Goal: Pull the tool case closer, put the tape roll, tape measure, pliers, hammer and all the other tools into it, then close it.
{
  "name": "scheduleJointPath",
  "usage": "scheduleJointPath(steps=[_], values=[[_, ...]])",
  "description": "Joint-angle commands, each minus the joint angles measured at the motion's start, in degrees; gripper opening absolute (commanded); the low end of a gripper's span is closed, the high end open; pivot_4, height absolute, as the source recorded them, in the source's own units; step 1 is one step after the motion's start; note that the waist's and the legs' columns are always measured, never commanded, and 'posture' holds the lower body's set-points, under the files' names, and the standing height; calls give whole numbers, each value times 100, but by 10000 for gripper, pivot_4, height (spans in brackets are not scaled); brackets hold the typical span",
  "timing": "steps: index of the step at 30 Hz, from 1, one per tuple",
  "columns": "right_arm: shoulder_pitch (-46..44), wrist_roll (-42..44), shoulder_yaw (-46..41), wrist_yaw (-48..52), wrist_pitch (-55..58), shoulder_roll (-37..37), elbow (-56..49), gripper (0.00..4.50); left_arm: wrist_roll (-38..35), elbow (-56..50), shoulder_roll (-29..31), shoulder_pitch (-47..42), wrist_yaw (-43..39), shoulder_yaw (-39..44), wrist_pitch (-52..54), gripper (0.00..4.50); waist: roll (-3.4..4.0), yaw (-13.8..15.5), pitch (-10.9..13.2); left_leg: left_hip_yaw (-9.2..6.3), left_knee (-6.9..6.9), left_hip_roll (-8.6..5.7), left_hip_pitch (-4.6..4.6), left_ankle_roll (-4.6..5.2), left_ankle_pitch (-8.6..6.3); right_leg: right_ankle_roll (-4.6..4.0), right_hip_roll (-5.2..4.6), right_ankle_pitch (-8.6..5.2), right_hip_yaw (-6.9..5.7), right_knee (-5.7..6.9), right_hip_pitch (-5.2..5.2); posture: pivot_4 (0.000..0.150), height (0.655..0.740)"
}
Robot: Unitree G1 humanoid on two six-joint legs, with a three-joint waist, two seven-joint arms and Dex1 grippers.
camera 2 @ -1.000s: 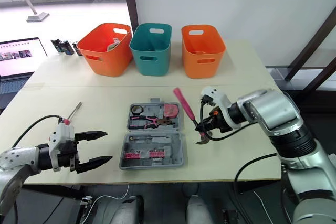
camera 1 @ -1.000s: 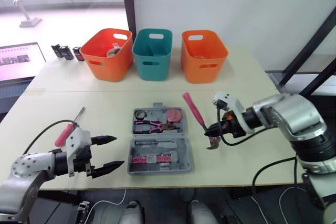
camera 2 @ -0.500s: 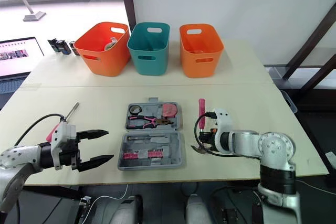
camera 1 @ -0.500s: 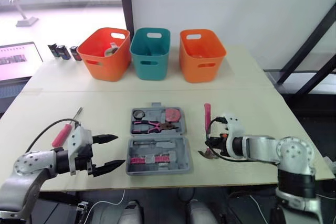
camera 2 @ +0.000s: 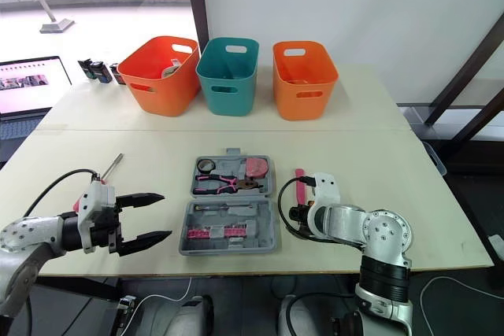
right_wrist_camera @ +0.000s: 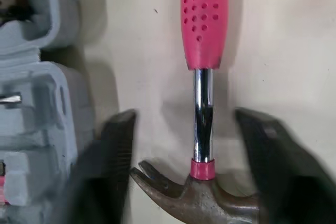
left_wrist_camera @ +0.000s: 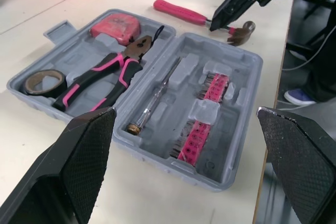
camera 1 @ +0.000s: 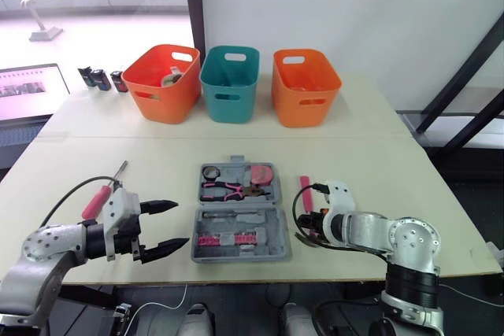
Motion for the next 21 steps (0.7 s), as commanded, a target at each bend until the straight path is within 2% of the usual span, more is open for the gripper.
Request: scheduleJointPath(steps=[1,6,8,10,15,21], values=[[210,-385,-85,157,62,-132,-662,44278,-23,-29,31,-36,-11,58,-25,45000,3,9,2,0,0,0,-1,0,0,0,0,0,0,0,-1,1500,7400],[523,-719,595,842,-350,-793,-2194,44278,-38,1,59,-28,-43,96,-28,45000,26,-38,16,2,-10,0,-15,0,0,1,-1,-1,1,0,-23,1500,7400],[954,-1152,1187,1267,-1111,-1194,-2901,44278,-37,31,75,-48,-66,91,-22,45000,25,-47,15,2,-14,9,-12,0,0,1,8,0,1,2,-29,1500,7400],[1456,-1575,1630,1548,-1878,-1253,-3249,44278,-30,57,86,-77,-82,75,-15,45000,23,-30,14,2,-25,17,-8,0,0,0,14,-2,0,1,-29,1500,7400],[2255,-2653,2365,1681,-3144,-975,-3021,44278,-42,81,136,-175,-126,57,38,45000,22,-29,14,11,-20,20,-12,-1,-1,-3,17,-1,6,-6,-30,1500,7400],[2504,-3559,2806,2080,-4234,-727,-2221,44278,-52,119,234,-264,-233,77,88,45000,21,-29,14,14,-10,22,-9,-3,-1,-22,17,11,8,-10,-30,1500,7400]])
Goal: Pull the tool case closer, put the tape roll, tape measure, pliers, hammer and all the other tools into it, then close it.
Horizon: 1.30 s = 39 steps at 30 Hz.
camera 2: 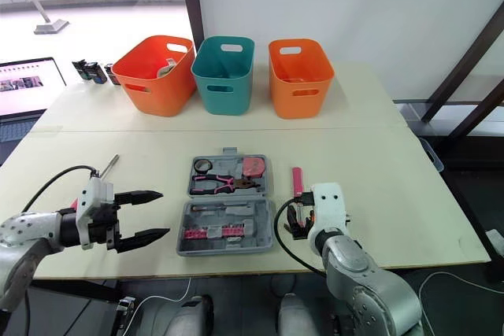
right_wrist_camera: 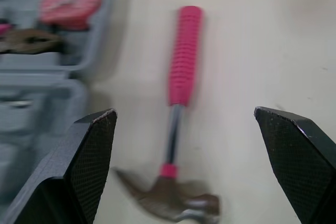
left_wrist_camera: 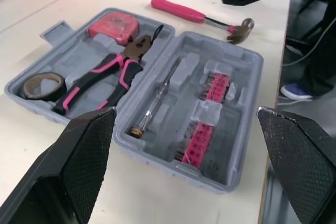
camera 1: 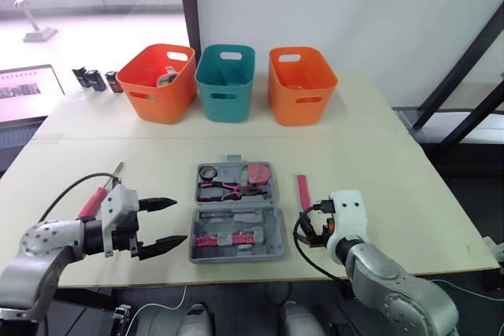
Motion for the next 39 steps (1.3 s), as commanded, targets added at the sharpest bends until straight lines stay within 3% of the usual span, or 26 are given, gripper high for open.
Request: scheduleJointPath(steps=[1,6,11,14,17,32,37,39], values=[[17,-461,338,297,-638,168,255,44278,-43,-40,117,-90,-84,77,-10,45000,0,-2,0,0,-1,1,0,0,0,0,0,0,0,0,-1,1500,7400],[-35,-1015,713,557,-1082,428,925,44278,-71,-74,200,-94,-121,175,43,45000,0,1,0,1,-13,3,-1,0,0,5,2,-3,-2,0,-4,1500,7400],[-49,-1289,473,595,-1234,658,1434,44278,-104,-165,252,-26,-118,282,85,45000,0,6,0,2,-9,3,-1,0,0,5,2,-2,-1,1,-4,1500,7400],[-40,-1358,229,613,-1290,793,1658,35413,-122,-192,278,16,-107,331,90,45000,-1,5,0,2,-9,3,-1,0,0,4,2,-2,-1,1,-3,1500,7400],[-47,-1427,80,670,-1338,885,1742,20573,-116,-197,281,28,-97,338,86,45000,-7,10,-4,2,-9,3,-1,0,0,5,2,-2,-1,1,-2,1500,7400],[-165,-1576,-180,1000,-1128,1081,1712,20191,-58,-55,218,-70,-124,226,7,45000,-10,6,-5,2,-3,3,1,-2,0,3,2,-1,-1,1,3,1500,7400],[-213,-1552,-241,1124,-1022,1154,1665,43160,-60,-31,216,-48,-136,244,-21,45000,-8,6,-5,2,-4,3,1,-2,0,3,2,-1,-1,1,2,1500,7400],[-289,-1526,-374,1090,-977,1240,1642,44619,-62,-25,219,-35,-140,255,-26,45000,-8,7,-5,2,-4,4,1,-2,0,3,2,-1,-1,1,1,1500,7400]])
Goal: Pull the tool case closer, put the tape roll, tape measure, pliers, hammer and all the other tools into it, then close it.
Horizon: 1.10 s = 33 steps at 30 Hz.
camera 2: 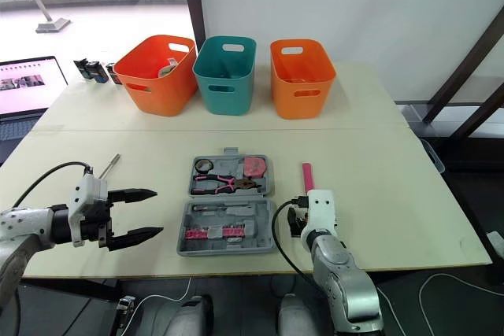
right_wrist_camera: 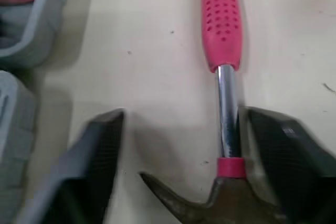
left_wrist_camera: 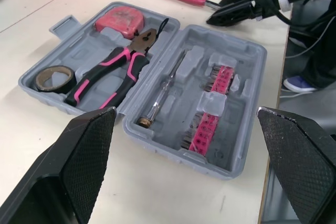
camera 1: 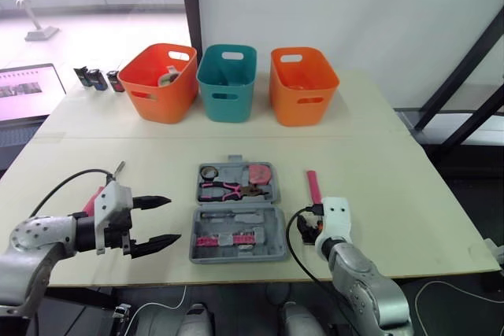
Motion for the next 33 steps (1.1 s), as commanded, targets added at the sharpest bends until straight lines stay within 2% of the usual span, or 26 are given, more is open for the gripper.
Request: scheduleJointPath(steps=[1,8,9,11,13,17,18,24,28,31,33], values=[[-111,11,-298,-64,90,126,-122,44619,-50,-32,23,-11,-41,107,-74,45000,0,2,0,0,0,0,0,0,0,0,0,0,0,0,0,1500,7400],[-233,-70,-579,-150,313,238,-50,44619,-53,-41,28,28,-41,134,-82,45000,1,-4,1,0,-3,0,0,0,0,0,0,0,0,0,-3,1500,7400],[-229,-114,-591,-181,392,230,-36,42219,-54,-42,27,30,-38,134,-80,45000,1,-5,1,0,-3,0,0,0,0,0,0,0,0,0,-3,1500,7400],[-236,-158,-656,-234,530,252,12,35908,-56,-51,24,30,-28,129,-73,45000,1,-4,1,0,-5,0,0,0,0,1,0,0,0,0,-3,1500,7400],[-249,-210,-670,-247,621,250,81,26594,-53,-59,24,37,-19,127,-70,45000,0,-3,0,1,-4,0,0,0,0,1,0,0,0,0,-3,1500,7400],[-257,-272,-569,-160,738,261,155,5149,-58,-76,30,47,-10,130,-53,45000,-1,-4,-1,0,-4,0,2,0,0,0,0,0,0,0,0,1500,7400],[-268,-271,-542,-133,740,279,158,1104,-57,-76,32,51,-11,132,-52,45000,-3,-5,-2,0,-4,0,3,0,0,0,0,0,0,1,0,1500,7400],[-366,-397,-217,174,491,127,66,107,-64,-91,27,26,40,132,-6,45000,-3,-20,-2,0,-4,2,4,0,0,0,2,0,0,1,0,1500,7400],[-603,-434,-54,596,401,-302,-476,107,-83,-107,33,51,89,176,34,45000,4,-20,3,0,-5,12,3,0,0,0,12,0,1,1,-3,1500,7400],[-911,-74,-161,1158,677,-698,-1098,107,-95,-116,57,64,114,211,66,45000,19,-2,12,0,-5,14,0,0,0,0,15,0,1,3,-7,1500,7400],[-1295,314,-266,1791,963,-1213,-1511,107,-101,-108,68,63,134,240,89,45000,18,-1,13,0,-4,13,-1,0,0,0,15,0,2,3,-6,1500,7400]])
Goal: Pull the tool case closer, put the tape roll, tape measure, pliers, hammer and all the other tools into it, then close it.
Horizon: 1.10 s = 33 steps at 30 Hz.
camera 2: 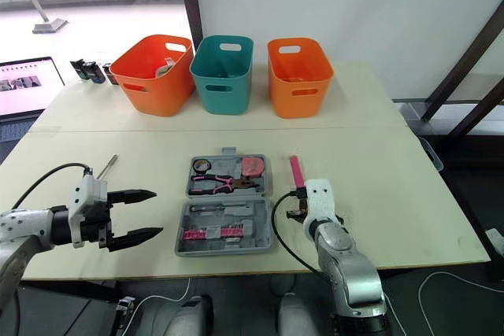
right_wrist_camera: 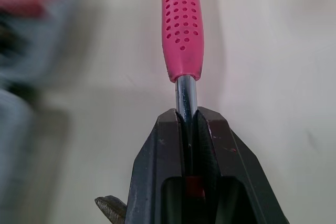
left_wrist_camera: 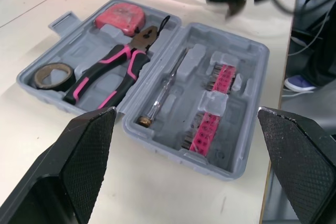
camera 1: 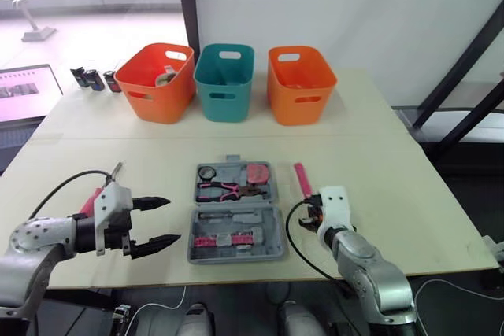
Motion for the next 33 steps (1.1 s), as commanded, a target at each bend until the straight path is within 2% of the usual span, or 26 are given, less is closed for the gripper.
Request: scheduleJointPath(steps=[1,7,12,18,22,25,29,33], values=[[-684,709,-270,1057,375,-743,-1020,107,-99,-97,70,-5,38,232,35,45000,-1,1,2,0,0,0,0,0,0,0,0,0,0,0,1,1500,7400],[-2105,1885,363,3272,1084,-2637,-1372,107,-87,-85,76,-23,55,244,89,45000,-2,-1,2,-1,-3,9,1,0,0,0,7,-1,-2,0,0,1500,7400],[-3614,1822,1810,4554,1210,-3500,-901,107,-81,-105,167,124,-49,344,124,45000,5,-22,14,6,-1,11,-1,0,0,-3,10,1,6,-1,-9,1500,7400],[-5317,1124,3447,4809,1600,-2998,299,107,24,-133,324,444,-195,428,62,45000,8,-30,16,8,-2,13,-6,0,0,-6,11,3,6,1,-25,1500,7400],[-5879,961,4044,4883,1976,-2644,669,107,-12,-258,317,612,-184,464,54,45000,7,9,15,9,-3,13,-41,0,0,-5,12,4,6,6,-58,1500,7400],[-6080,888,4288,4742,2252,-2213,882,107,-10,-274,304,652,-175,466,31,45000,6,-1,14,5,8,17,-95,-1,2,9,22,12,6,30,-114,1500,7400],[-6180,880,4480,4697,2475,-1933,893,107,-7,-283,291,607,-143,424,38,45000,6,4,15,-6,12,19,-93,-2,2,16,32,9,6,91,-134,1500,7400],[-6153,860,4622,4657,2471,-1746,980,107,-5,-271,287,562,-160,381,16,45000,7,-11,15,-13,16,28,-86,-9,9,-3,45,3,6,101,-134,1500,7400]])
